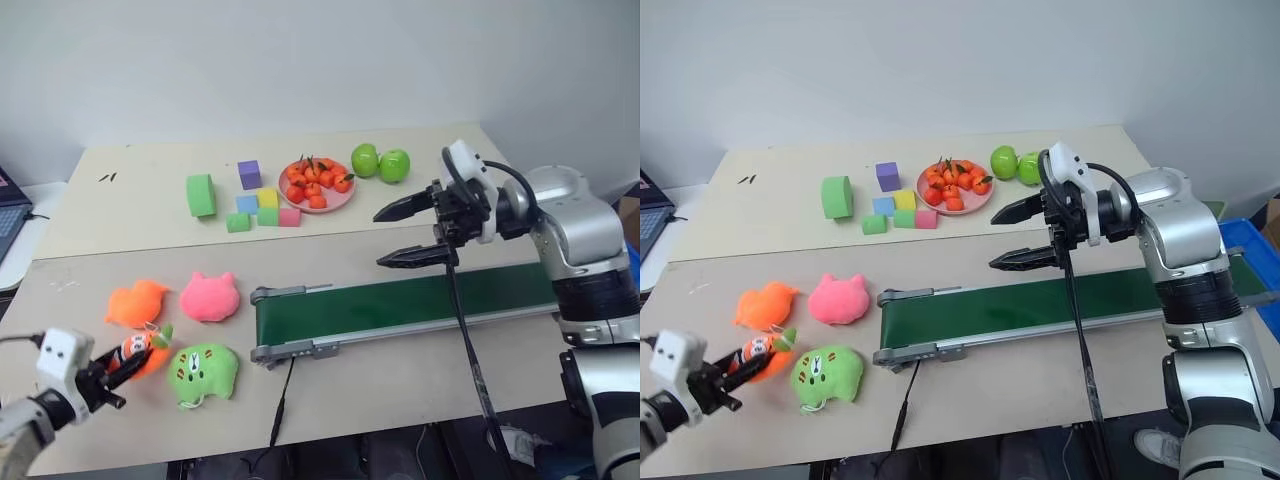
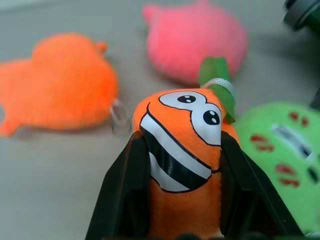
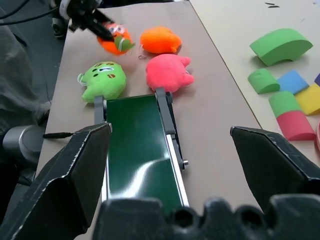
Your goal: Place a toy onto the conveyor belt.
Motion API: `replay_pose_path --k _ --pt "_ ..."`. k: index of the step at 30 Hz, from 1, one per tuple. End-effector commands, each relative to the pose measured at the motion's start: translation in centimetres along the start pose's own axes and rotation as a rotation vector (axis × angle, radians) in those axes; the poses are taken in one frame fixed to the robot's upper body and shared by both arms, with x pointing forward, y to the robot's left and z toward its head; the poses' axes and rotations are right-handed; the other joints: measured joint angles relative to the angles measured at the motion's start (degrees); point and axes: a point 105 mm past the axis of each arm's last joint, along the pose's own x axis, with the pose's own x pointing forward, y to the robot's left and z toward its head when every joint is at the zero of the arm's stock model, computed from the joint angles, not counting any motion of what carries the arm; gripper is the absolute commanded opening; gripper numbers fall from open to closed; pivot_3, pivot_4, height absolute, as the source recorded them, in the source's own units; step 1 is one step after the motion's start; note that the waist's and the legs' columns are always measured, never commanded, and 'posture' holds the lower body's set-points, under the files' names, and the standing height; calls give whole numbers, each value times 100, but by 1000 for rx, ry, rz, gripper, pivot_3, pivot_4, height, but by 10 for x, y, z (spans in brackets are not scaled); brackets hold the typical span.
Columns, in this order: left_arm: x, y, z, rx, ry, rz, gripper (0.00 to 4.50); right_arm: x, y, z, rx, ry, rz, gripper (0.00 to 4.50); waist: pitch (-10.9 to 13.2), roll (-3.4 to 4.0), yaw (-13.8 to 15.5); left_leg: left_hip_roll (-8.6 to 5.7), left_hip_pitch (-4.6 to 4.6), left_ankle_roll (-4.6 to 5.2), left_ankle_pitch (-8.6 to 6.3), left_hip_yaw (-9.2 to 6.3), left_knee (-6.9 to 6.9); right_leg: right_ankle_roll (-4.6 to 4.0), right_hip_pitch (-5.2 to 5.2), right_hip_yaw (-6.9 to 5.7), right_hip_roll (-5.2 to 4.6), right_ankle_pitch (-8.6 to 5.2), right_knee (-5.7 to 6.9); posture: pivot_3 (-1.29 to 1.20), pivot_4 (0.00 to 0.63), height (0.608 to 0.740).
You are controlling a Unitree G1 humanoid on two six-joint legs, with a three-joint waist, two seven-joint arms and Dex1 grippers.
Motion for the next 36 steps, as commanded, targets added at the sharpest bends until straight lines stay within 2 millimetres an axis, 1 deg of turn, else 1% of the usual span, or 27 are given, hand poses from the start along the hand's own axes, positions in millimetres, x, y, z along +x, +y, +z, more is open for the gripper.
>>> replay_pose_path --k 1,2,3,5,6,8,11,12,15,20,23,26,31,33,36 --pt "16 -21 60 74 -110 -107 1544 -2 -1 11 -44 -10 -5 4500 0 0 3 -3 1 -2 1 0 1 0 2 1 -1 0 3 0 150 740" --pt "22 -27 68 78 -122 -131 1544 -2 -1 11 -45 -11 -5 4500 0 0 -9 -5 4 -4 2 0 1 0 5 3 -1 0 4 0 150 740" --pt "30 -38 76 83 -139 -187 1544 -2 -1 12 -45 -13 -6 4500 0 0 -21 -5 6 -5 3 3 1 0 6 6 -1 1 4 0 150 740" --pt "43 -71 92 102 -158 -350 1544 -3 0 12 -46 -14 -8 4500 0 0 -47 -9 5 -7 4 4 0 1 3 8 -1 2 21 0 150 740" --pt "48 -83 98 119 -157 -415 1544 -4 1 12 -45 -13 -13 4500 0 0 -62 -8 4 -7 4 4 0 1 0 9 0 2 18 0 150 740" --pt "54 -94 104 144 -149 -468 1544 -6 1 12 -43 -11 -22 4500 0 0 -93 -9 -5 -5 2 5 -1 1 -8 7 1 2 14 0 150 740" --pt "71 -114 116 203 -143 -565 1544 -11 5 11 -33 -11 -54 4500 0 0 -93 -12 -18 -6 -2 4 -3 1 -23 3 0 2 10 0 150 740" --pt "79 -119 118 243 -139 -573 1544 -12 6 11 -29 -11 -65 4500 0 0 -78 -12 -23 -6 -2 3 -2 1 -25 0 0 2 3 0 150 740" --pt "96 -127 113 339 -78 -587 1544 -16 11 9 -15 -10 -89 4500 0 0 -70 -15 -22 -6 -2 7 -2 1 -24 4 1 2 0 0 150 740" --pt "109 -136 104 454 -21 -637 1544 -21 17 6 5 -5 -128 4500 0 -1 -64 -16 -22 -6 -2 13 -2 1 -23 7 8 2 0 0 150 740" --pt "115 -134 99 489 9 -629 1544 -22 22 6 17 -8 -135 4500 1 -1 -42 -16 -22 -7 0 13 -1 1 -23 7 8 3 3 0 150 740" --pt "117 -134 92 521 38 -642 1544 -22 27 4 31 -7 -135 4500 1 -2 -35 -16 -22 -6 0 14 2 1 -22 8 7 3 7 0 150 740" --pt "118 -141 85 533 47 -676 1544 -15 34 -1 44 6 -105 4500 1 -2 -26 -15 -22 -5 0 14 5 2 -21 9 6 3 8 0 150 740" --pt "118 -145 82 530 47 -689 1544 -13 34 0 44 2 -103 4500 1 -2 -24 -15 -22 -5 0 14 5 2 -21 9 6 3 8 0 150 740" --pt "117 -151 83 514 34 -706 1544 -12 32 -1 42 4 -106 4500 2 -3 -23 -15 -22 -5 0 14 8 3 -20 9 6 3 9 0 150 740"
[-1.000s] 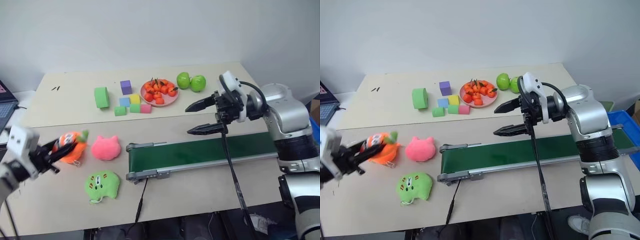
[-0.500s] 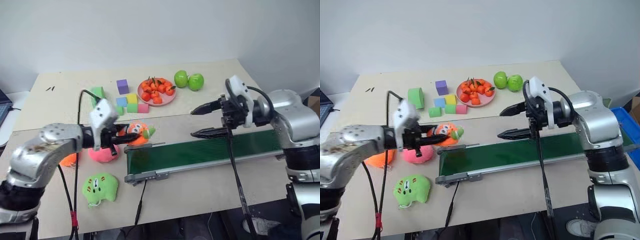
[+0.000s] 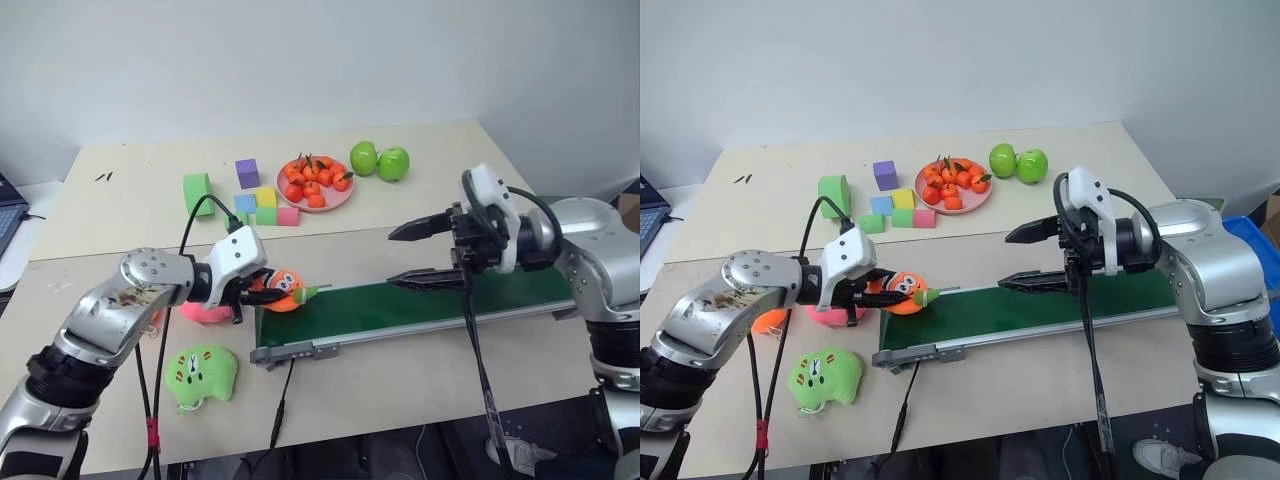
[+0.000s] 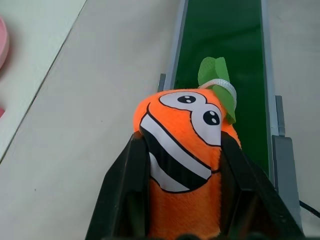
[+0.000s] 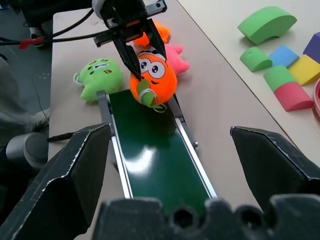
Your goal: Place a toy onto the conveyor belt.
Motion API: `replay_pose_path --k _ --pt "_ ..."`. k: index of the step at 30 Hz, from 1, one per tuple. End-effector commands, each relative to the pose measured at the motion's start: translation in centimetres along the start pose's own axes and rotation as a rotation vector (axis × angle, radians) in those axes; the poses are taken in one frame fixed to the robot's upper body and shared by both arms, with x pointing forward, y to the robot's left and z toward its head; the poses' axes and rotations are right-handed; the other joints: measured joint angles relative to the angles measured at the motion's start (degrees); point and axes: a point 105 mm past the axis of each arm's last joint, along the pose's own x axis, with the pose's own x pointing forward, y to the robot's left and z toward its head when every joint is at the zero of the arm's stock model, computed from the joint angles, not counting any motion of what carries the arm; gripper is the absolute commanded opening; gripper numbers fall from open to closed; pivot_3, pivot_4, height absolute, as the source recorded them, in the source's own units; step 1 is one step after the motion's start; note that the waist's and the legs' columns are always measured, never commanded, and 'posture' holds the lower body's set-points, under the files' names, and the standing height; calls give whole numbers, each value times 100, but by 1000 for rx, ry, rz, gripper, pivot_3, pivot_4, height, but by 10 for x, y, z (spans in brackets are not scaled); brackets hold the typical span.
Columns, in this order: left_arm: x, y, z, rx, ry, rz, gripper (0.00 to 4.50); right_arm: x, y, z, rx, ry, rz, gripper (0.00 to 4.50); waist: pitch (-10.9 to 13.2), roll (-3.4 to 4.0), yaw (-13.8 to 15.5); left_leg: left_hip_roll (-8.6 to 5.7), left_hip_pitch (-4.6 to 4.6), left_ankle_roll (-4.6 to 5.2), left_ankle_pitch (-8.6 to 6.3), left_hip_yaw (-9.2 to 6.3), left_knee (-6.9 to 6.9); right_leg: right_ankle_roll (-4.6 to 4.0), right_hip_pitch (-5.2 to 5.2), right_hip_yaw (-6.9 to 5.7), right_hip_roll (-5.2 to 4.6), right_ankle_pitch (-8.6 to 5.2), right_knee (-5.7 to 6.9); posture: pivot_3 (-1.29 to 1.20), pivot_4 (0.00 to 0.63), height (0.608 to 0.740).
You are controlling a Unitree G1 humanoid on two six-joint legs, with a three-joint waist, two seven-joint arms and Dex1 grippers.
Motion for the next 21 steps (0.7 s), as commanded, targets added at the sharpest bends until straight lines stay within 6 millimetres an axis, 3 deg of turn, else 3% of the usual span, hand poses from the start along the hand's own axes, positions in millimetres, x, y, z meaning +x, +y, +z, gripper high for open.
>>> replay_pose_path --k 1,11,20,21 --pt "1 -6 14 31 -46 -13 1544 0 2 7 -35 -10 5 4500 0 0 6 0 0 0 0 0 1 0 0 0 0 0 0 0 150 740" --pt "8 -28 8 -8 -42 -76 1544 0 2 7 -37 -7 4 4500 1 -1 3 1 2 0 0 0 6 1 4 2 0 0 5 0 150 740" --pt "8 -28 4 -21 -32 -80 1544 -1 3 6 -31 -2 0 4500 1 -1 12 2 3 1 0 0 12 1 8 2 0 1 7 0 150 740" --pt "9 -28 4 -22 -33 -80 1801 -1 3 6 -29 -1 2 4500 1 -1 12 2 3 1 0 -1 13 1 9 2 0 1 7 0 150 740"
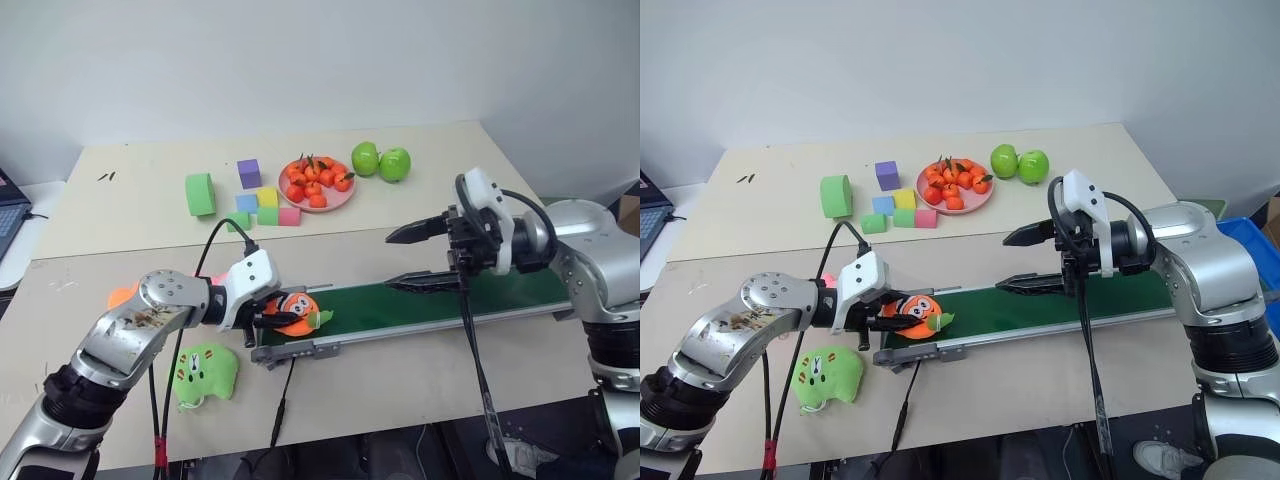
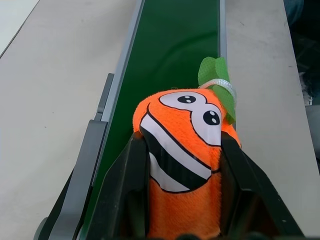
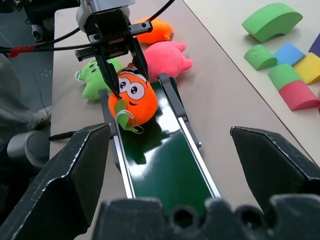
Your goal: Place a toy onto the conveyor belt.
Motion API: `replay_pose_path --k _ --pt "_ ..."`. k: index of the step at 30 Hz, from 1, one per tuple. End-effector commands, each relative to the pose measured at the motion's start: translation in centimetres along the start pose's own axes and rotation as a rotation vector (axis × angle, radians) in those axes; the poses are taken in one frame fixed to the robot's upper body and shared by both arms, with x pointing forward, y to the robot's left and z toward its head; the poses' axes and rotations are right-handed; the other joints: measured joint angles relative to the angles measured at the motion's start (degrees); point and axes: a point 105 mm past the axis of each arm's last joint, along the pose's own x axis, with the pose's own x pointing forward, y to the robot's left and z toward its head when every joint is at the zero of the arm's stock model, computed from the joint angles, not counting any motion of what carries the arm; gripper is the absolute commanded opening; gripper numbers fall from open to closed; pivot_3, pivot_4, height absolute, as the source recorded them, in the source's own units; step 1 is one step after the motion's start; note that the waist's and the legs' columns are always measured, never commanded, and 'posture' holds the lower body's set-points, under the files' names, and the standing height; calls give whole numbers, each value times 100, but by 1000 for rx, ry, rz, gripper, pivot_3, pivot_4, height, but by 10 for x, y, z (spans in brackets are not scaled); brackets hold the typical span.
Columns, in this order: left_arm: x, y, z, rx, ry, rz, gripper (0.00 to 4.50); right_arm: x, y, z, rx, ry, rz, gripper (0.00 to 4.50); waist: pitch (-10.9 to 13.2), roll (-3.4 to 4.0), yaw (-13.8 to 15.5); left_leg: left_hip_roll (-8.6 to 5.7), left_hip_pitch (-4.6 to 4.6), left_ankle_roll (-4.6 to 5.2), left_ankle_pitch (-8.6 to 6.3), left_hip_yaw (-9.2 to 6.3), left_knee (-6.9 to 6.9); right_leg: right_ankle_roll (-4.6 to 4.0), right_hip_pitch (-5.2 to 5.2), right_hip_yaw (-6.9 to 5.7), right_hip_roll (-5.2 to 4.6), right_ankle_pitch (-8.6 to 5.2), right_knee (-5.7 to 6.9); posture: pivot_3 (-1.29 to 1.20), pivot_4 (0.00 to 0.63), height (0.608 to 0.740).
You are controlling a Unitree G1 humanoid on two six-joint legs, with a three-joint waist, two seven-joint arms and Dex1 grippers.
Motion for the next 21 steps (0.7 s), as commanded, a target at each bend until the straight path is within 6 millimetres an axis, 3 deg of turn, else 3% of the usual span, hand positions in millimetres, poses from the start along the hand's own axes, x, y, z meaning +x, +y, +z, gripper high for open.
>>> replay_pose_path --k 1,2,5,8,15,18,21 --pt "-2 -1 8 28 -18 -4 2118 -5 3 8 -35 -11 -6 4500 0 0 0 0 0 0 0 0 0 0 0 0 0 0 0 0 150 740" --pt "-2 -1 8 30 -17 -9 2274 -5 2 8 -33 -10 -7 4500 0 0 -2 0 0 0 0 0 0 0 0 0 0 0 0 0 150 740" --pt "-3 -2 11 35 -21 -18 3543 -6 3 8 -30 -5 -9 4500 0 0 -4 0 0 0 0 0 -1 0 0 0 0 0 0 0 150 740" --pt "-3 -3 14 38 -28 -23 4474 -6 3 7 -29 -1 -10 4500 0 0 0 0 0 0 0 0 0 0 0 0 0 0 0 0 150 740" --pt "-5 4 36 13 -105 -11 4474 -8 2 7 -32 6 -17 4500 0 0 0 0 -1 1 0 0 9 1 2 0 0 1 2 0 150 740" --pt "-7 19 61 -92 -238 47 4474 -9 0 7 -39 12 -29 4500 1 -1 2 -1 -2 2 -1 -2 17 3 4 1 -1 2 5 0 150 740" --pt "-15 24 74 -145 -293 52 4474 -13 0 8 -38 18 -36 4500 1 -2 2 -1 -3 2 -1 -5 28 6 10 0 -1 4 5 0 150 740"
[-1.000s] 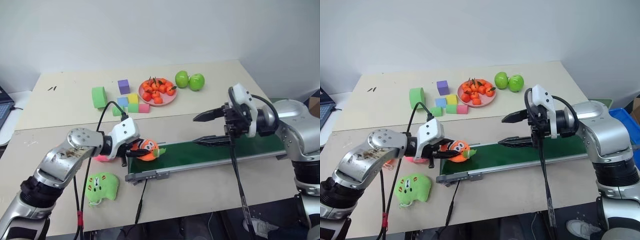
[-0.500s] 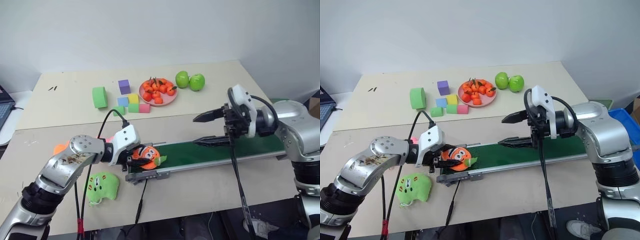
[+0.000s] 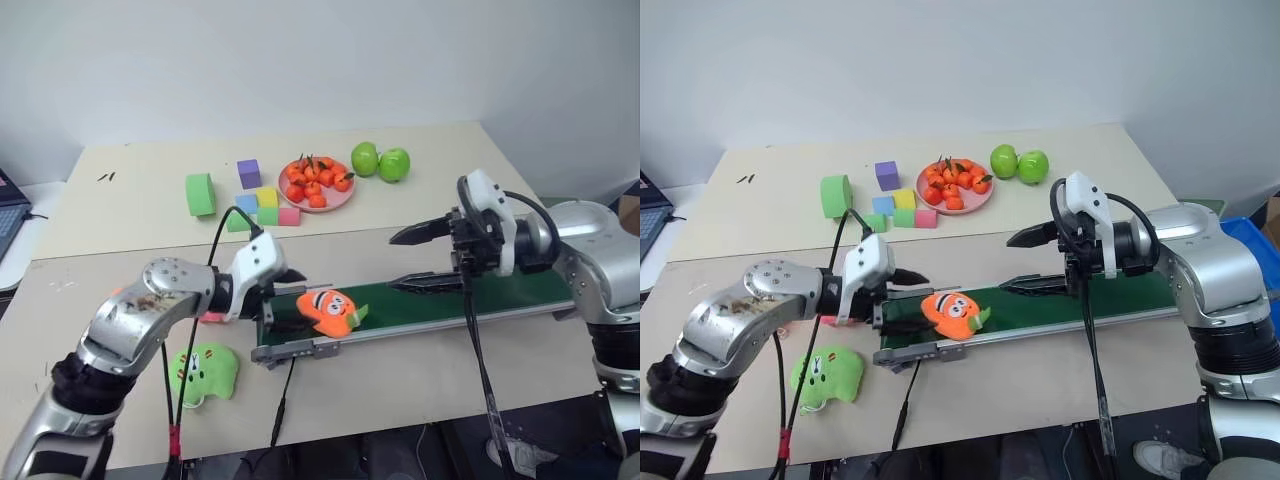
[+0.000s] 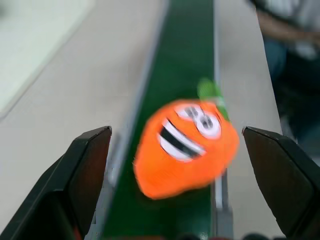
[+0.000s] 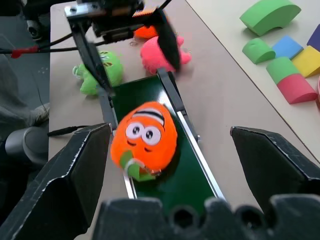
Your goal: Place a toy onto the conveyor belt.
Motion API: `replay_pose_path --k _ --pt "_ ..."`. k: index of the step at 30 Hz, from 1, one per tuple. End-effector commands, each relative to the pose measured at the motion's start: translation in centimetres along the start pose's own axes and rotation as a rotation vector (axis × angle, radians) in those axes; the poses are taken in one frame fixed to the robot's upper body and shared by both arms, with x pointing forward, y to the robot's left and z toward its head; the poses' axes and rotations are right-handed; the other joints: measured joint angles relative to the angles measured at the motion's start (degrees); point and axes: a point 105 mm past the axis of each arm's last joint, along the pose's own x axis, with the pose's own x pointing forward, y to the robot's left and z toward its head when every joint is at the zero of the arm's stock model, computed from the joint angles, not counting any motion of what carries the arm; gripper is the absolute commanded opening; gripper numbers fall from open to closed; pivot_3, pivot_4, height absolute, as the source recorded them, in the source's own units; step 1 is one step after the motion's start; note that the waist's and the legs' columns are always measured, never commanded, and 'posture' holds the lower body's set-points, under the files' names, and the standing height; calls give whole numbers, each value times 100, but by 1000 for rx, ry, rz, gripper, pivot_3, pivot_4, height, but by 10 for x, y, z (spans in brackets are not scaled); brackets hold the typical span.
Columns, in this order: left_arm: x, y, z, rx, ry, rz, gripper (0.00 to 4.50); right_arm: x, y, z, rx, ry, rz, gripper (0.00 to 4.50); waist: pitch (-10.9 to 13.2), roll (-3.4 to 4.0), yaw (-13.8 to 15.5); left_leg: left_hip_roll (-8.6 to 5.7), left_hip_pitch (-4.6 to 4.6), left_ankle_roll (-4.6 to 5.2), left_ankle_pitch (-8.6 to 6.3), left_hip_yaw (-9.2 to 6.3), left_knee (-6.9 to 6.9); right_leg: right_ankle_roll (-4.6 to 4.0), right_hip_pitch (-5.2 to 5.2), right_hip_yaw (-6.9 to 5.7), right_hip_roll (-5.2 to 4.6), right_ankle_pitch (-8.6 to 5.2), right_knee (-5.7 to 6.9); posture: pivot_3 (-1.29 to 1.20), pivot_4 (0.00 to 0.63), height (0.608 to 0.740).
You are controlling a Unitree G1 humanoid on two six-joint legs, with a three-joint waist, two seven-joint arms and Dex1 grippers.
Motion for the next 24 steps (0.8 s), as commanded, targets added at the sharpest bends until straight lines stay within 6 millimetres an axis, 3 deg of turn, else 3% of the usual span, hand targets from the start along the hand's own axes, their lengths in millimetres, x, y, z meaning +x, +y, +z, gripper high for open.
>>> replay_pose_path --k 1,5,12,19,24 --pt "-14 6 24 -30 -75 22 4474 -12 -1 11 -45 3 -30 4500 0 0 -11 0 0 0 0 0 0 0 0 1 0 0 1 0 150 740" --pt "-26 1 32 1 -78 -26 4474 -19 -4 6 -43 39 -57 4500 0 0 -21 0 3 -1 0 2 -1 0 0 1 2 0 1 0 150 740" --pt "-47 -2 9 63 28 -43 4474 -25 -8 1 -57 100 -67 4500 0 0 -16 0 4 -1 0 4 -6 0 0 4 2 0 -2 0 150 740" --pt "-61 21 43 116 -72 77 4474 -25 -10 4 -63 88 -70 4500 1 -2 20 0 1 0 0 2 8 1 1 2 1 0 -2 0 150 740" --pt "-65 24 57 155 -89 116 4474 -24 -10 8 -69 69 -67 4500 1 -1 -18 0 2 1 -1 2 3 1 1 2 1 1 -1 0 150 740"
